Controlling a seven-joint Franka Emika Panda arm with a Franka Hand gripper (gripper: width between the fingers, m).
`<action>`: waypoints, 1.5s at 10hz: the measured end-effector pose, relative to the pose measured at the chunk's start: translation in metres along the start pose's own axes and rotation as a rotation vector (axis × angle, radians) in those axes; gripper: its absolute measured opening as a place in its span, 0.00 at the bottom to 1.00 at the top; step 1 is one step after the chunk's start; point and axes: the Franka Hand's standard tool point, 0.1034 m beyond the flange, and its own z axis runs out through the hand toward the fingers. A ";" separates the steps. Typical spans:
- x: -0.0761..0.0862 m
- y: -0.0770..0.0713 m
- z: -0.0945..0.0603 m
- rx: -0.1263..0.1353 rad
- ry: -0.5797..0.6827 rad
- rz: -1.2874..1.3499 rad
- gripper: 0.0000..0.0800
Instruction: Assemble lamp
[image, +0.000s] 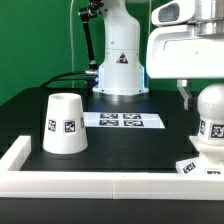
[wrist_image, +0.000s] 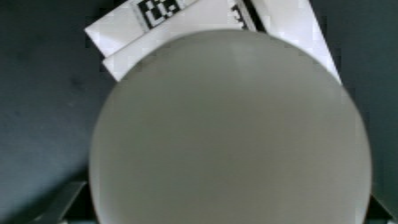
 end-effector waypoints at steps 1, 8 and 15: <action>-0.001 -0.001 -0.001 0.008 -0.019 0.116 0.67; -0.001 -0.002 -0.001 0.004 -0.028 0.071 0.87; -0.004 -0.003 -0.001 0.021 -0.052 -0.464 0.87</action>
Offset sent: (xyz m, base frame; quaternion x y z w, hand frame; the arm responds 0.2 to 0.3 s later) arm 0.0000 0.0000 0.0000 0.0000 0.0000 0.1938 0.9810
